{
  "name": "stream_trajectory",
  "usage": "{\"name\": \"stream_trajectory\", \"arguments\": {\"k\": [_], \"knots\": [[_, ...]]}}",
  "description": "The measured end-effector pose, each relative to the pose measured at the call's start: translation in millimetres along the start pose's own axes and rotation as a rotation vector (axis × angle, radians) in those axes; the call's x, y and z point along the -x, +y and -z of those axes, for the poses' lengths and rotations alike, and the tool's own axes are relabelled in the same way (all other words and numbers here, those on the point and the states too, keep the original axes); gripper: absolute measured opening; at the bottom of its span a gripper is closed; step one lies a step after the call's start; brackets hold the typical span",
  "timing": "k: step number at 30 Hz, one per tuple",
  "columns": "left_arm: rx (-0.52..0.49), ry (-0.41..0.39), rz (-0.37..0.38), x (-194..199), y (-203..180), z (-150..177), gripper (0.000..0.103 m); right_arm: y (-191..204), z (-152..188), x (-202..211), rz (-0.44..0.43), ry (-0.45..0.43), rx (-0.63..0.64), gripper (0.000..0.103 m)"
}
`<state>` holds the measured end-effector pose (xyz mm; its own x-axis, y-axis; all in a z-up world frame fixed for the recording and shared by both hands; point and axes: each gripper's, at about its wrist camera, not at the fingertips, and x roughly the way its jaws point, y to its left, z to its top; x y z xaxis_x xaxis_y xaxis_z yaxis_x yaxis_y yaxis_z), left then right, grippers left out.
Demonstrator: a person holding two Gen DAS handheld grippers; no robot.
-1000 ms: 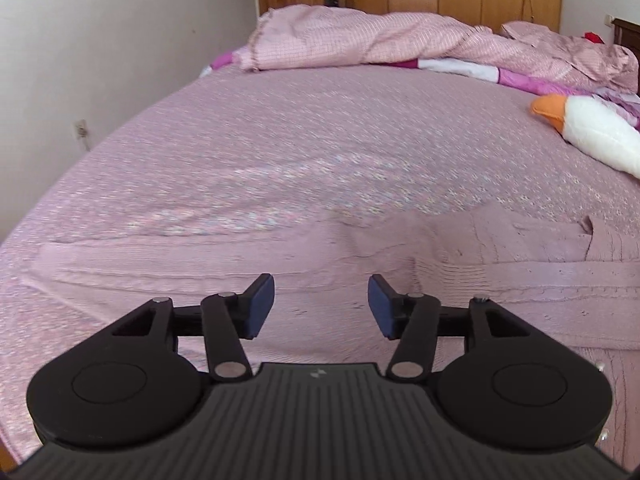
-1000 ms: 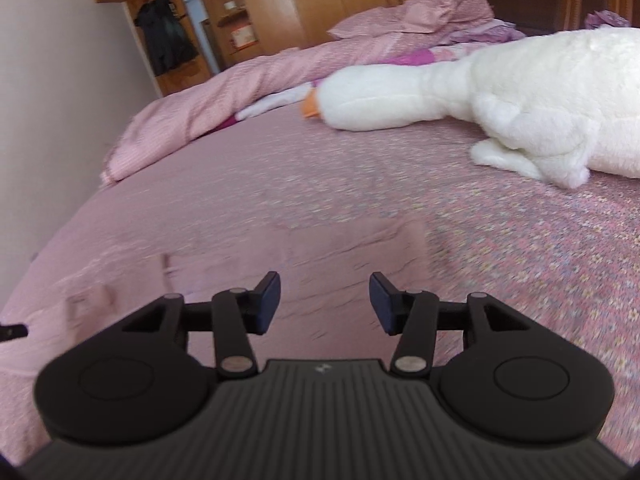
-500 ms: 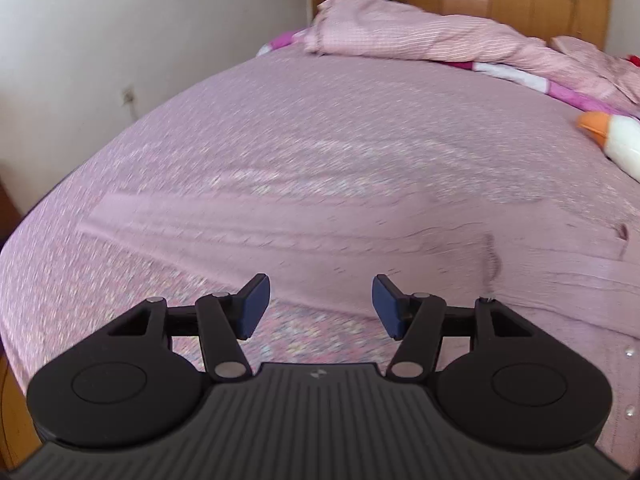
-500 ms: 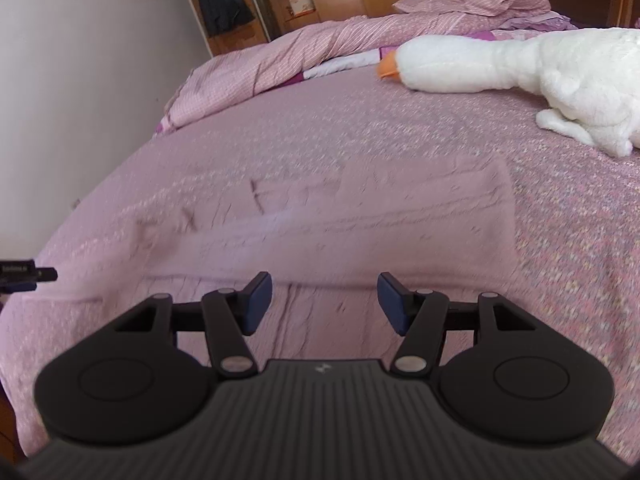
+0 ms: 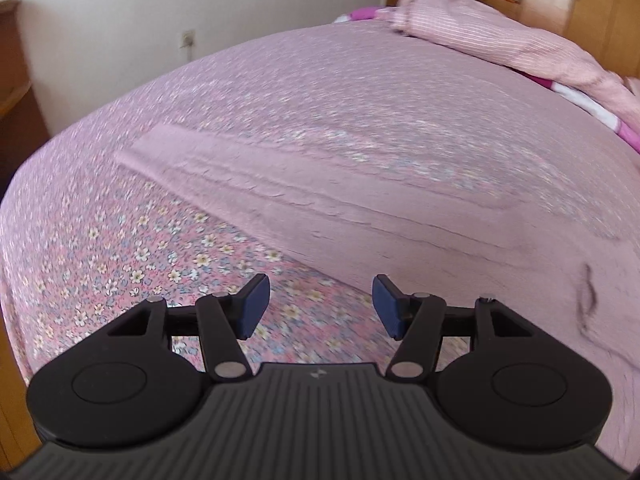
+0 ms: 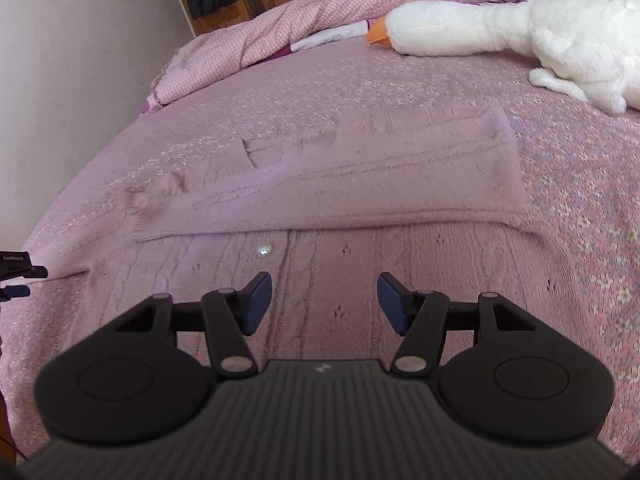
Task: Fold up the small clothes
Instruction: 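Grasp the other sleeve cuff with the left gripper and lift it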
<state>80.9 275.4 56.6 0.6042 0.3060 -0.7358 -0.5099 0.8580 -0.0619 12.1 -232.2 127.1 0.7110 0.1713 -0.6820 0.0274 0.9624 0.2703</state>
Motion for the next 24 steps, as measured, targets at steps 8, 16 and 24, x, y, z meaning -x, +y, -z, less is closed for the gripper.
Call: {"name": "stream_trajectory", "arguments": {"k": [8,16,24], "knots": [[0.186,-0.013,0.017,-38.9,28.5,-13.0,0.065,-0.4,7.8,-5.8,0.033,0.018,-0.016,0.061],[0.289,-0.072,0.053,-58.5,31.6,-27.3,0.07,1.7,8.3,-9.6,0.042,0.019,-0.006,0.061],[0.223,-0.113,0.07,-75.3,16.7,-35.2,0.072,-0.5,9.1,-11.5,0.046,0.021,-0.013,0.06]]}}
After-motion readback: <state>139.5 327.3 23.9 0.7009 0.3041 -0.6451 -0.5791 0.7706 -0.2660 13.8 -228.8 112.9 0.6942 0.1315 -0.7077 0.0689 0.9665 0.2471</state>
